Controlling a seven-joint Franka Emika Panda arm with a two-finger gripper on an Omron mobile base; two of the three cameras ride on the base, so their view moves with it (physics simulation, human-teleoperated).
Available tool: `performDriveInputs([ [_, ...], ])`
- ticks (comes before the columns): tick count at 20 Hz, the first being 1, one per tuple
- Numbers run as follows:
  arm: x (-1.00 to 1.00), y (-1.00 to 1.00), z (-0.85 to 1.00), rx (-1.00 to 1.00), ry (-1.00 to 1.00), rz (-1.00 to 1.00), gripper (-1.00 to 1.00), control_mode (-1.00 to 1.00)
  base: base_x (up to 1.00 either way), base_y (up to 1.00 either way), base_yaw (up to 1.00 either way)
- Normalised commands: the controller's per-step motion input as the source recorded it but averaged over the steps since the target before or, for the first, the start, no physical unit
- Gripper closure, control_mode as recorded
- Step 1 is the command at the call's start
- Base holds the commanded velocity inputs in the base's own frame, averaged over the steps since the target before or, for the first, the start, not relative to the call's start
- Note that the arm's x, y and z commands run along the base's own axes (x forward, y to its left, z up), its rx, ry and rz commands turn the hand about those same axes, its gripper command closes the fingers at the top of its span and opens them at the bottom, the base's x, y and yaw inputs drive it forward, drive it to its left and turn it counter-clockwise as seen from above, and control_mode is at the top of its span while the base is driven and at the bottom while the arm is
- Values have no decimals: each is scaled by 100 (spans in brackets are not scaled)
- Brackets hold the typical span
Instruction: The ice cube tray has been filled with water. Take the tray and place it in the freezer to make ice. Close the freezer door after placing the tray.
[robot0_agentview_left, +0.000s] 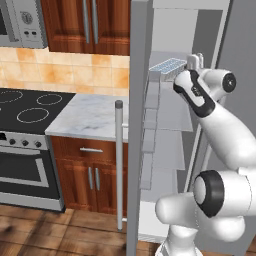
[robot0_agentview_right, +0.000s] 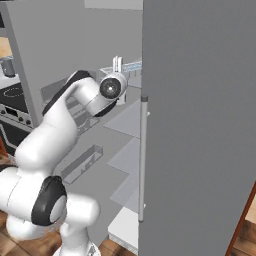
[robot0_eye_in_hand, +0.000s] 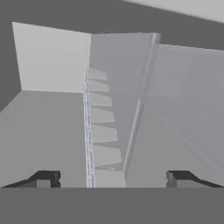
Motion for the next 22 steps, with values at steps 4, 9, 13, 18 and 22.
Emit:
performDriveInputs([
  [4, -100, 11, 59, 0, -2, 0, -100, -100, 0, 0, 0],
  [9, -100, 29, 93, 0, 4, 0, -100, -100, 0, 0, 0],
  [13, -100, 13, 80, 0, 24, -4, -100, -100, 0, 0, 0],
  [18, -100, 0, 7, -1, 27, -8, -100, -100, 0, 0, 0],
  [22, -100, 0, -53, -9, 13, -1, -100, -100, 0, 0, 0],
])
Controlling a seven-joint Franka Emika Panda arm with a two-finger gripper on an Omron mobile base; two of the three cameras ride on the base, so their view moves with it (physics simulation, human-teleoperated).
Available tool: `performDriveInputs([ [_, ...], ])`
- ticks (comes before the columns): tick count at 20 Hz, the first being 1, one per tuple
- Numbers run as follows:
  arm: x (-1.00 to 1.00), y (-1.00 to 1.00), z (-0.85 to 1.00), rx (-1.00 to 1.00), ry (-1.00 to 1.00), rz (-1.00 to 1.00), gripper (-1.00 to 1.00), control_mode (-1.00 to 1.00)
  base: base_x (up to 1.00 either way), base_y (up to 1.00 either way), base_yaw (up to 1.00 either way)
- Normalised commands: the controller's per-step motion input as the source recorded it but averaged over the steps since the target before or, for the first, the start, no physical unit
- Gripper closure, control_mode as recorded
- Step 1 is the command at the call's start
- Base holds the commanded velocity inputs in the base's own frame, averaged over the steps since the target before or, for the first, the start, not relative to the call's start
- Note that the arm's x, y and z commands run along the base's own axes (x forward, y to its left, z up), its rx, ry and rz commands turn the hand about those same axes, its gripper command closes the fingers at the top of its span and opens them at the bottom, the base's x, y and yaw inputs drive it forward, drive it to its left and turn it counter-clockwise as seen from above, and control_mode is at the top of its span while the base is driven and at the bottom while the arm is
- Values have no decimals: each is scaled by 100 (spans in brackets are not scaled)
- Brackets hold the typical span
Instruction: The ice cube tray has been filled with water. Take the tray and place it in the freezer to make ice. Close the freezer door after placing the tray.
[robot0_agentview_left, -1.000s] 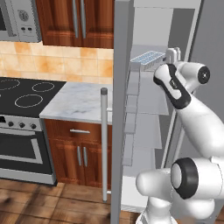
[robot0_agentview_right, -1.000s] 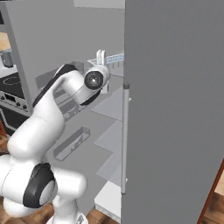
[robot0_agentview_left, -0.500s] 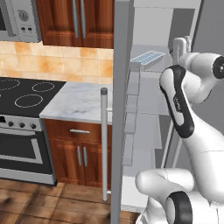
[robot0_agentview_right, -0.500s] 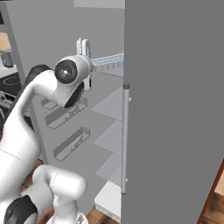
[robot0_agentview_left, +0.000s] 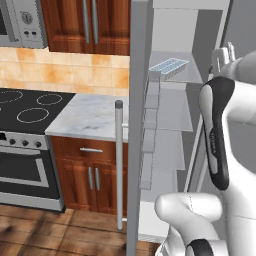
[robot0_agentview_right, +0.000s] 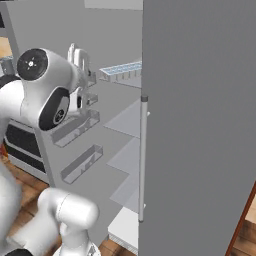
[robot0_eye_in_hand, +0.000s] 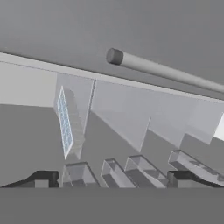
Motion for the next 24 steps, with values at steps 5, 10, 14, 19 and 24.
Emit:
performDriveInputs([
  [5, -99, 0, -79, -11, 5, 0, -100, -100, 0, 0, 0],
  [10, -83, 0, -36, -6, -3, 0, -100, -100, 0, 0, 0],
  [14, -57, 0, 13, 0, -3, 0, -100, -100, 0, 0, 0],
  [19, -20, 0, 14, 0, 4, 0, -100, -100, 0, 0, 0],
  [24, 0, 0, 0, 0, 0, 0, -100, 100, -28, 2, -5],
])
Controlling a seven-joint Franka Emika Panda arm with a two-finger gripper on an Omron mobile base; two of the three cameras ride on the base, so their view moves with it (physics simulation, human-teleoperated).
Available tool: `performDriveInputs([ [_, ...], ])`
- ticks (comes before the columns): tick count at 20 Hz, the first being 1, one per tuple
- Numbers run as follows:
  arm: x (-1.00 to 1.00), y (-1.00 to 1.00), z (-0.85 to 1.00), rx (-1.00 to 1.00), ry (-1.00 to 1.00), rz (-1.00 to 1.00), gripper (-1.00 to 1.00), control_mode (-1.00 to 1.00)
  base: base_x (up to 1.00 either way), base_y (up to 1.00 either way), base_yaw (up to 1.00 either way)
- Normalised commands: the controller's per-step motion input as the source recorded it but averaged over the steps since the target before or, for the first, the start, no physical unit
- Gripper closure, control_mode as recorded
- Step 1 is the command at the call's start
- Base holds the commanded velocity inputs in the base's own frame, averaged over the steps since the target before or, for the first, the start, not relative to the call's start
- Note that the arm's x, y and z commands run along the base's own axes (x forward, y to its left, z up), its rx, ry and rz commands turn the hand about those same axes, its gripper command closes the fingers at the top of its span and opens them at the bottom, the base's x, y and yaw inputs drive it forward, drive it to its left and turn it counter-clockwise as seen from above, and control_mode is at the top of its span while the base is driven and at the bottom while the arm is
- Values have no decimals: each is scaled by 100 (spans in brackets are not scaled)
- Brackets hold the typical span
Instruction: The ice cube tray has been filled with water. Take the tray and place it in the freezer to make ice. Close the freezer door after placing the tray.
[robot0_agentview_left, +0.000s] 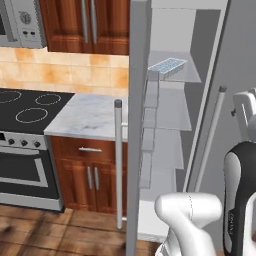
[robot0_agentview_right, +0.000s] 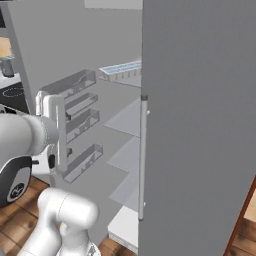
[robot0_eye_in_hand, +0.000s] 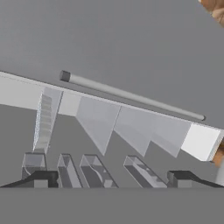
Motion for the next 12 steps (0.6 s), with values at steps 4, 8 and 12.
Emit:
performDriveInputs([
  [4, 0, 0, 0, 0, 0, 0, -100, 100, -38, 10, -17],
  [8, 0, 0, 0, 0, 0, 0, -100, 100, -59, 16, -21],
  [12, 0, 0, 0, 0, 0, 0, -100, 100, -51, 32, -17],
])
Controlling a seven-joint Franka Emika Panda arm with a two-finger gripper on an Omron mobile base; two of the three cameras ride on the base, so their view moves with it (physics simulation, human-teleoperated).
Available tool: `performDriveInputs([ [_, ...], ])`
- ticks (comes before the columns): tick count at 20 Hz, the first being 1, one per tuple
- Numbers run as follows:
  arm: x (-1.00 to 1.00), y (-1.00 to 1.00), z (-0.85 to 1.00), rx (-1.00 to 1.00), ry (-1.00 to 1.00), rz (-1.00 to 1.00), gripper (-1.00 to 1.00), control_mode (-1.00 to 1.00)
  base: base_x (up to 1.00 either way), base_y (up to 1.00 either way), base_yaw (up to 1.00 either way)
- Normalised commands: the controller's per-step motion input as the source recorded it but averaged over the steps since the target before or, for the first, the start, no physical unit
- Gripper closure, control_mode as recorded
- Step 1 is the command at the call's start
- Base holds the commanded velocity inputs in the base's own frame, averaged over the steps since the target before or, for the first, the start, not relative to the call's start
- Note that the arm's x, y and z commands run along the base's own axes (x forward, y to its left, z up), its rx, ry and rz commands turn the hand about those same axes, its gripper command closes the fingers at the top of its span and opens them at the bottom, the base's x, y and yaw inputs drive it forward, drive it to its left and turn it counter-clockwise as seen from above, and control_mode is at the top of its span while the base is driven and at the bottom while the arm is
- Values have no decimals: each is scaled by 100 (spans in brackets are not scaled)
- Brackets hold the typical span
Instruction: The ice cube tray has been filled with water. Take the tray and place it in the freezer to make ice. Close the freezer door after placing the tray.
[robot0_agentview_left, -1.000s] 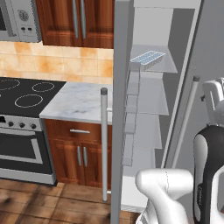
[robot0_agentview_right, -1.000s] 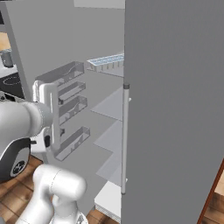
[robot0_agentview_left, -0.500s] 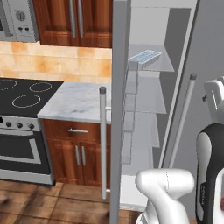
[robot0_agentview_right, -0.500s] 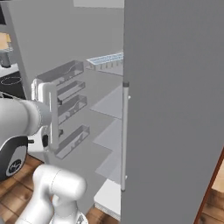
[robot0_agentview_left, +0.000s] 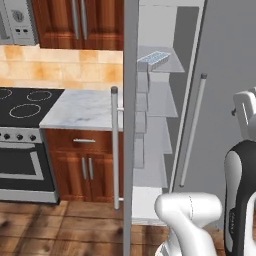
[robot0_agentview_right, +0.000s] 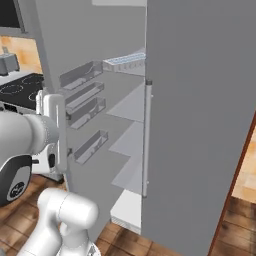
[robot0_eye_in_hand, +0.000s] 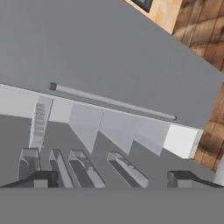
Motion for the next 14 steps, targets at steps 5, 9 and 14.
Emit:
performDriveInputs([
  [5, 0, 0, 0, 0, 0, 0, -100, 100, -38, 24, -21],
  [9, 0, 0, 0, 0, 0, 0, -100, 100, -4, 41, -24],
  [14, 0, 0, 0, 0, 0, 0, -100, 100, 9, 76, -16],
])
